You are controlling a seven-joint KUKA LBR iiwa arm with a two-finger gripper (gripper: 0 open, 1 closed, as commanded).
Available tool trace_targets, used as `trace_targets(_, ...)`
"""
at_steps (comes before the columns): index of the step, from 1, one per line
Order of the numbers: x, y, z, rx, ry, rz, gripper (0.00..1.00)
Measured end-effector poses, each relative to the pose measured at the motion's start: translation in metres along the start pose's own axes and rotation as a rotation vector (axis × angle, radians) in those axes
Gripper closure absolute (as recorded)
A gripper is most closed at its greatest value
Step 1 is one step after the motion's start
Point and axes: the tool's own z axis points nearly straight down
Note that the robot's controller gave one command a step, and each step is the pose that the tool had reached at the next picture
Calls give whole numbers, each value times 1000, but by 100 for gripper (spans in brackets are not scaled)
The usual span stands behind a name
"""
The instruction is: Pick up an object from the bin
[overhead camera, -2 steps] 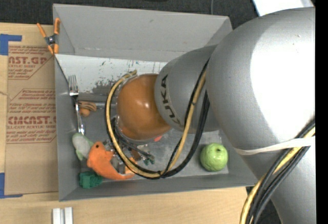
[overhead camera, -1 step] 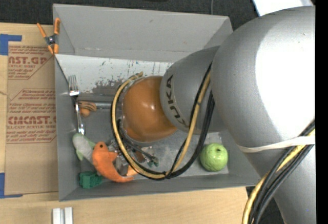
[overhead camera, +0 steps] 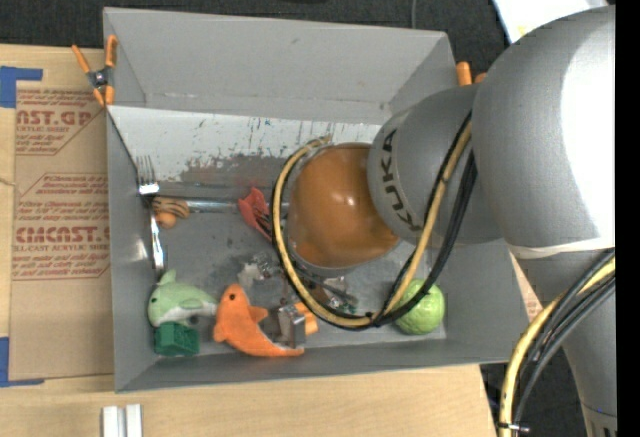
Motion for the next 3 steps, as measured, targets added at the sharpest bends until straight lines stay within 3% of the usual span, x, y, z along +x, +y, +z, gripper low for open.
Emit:
trace_targets(1,0,0,0,0,0,-1,0)
trace_targets(2,4,-5,0,0,-5,-79,0)
trace_targets(3,22,-45,0,-1,-5,-183,0)
